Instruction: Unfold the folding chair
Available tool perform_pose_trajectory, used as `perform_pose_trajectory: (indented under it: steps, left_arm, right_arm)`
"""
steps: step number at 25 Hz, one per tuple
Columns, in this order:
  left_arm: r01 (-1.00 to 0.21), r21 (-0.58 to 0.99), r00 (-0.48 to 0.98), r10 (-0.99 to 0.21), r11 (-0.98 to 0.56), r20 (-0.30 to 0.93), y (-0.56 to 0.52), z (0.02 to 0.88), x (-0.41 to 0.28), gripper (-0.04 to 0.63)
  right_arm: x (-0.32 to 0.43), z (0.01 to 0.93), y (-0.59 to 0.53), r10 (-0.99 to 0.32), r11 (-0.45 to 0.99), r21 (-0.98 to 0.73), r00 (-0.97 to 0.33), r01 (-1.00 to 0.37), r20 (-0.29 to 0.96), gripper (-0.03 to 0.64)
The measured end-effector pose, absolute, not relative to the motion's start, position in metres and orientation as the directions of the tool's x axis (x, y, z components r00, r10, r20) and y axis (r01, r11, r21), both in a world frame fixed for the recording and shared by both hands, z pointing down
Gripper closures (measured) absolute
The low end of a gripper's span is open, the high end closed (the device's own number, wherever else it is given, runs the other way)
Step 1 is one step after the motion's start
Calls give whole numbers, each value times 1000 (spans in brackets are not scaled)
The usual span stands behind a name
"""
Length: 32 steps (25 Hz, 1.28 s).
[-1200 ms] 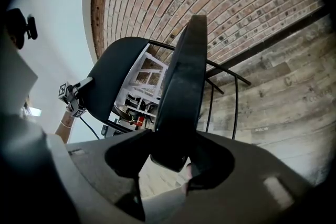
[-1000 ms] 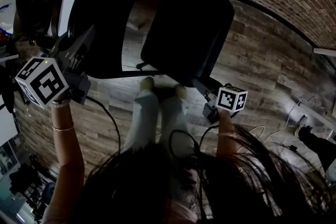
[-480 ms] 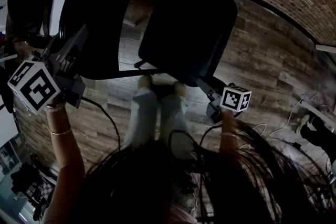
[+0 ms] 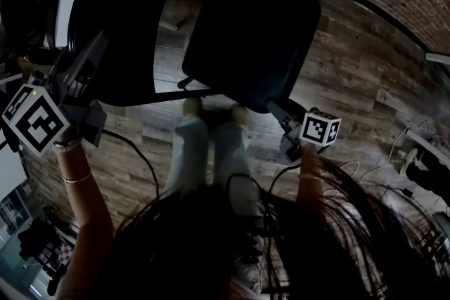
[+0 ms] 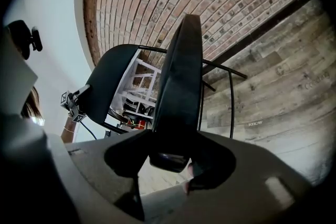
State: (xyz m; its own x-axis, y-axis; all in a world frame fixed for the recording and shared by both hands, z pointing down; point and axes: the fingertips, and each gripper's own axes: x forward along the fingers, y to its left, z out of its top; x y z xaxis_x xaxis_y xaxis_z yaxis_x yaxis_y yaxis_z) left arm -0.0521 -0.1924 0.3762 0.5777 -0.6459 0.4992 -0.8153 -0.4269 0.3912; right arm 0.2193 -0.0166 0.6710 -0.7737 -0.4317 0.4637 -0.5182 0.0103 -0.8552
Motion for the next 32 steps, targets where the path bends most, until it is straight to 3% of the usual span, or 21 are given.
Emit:
perform_pose_trajectory:
  steps: [32]
  left_arm:
    - [-780,458,621,-621,-427,478,-183,388,-38,523]
  right_arm:
    - [245,709,-1,-373,-33,-889,-820,-456,434,397]
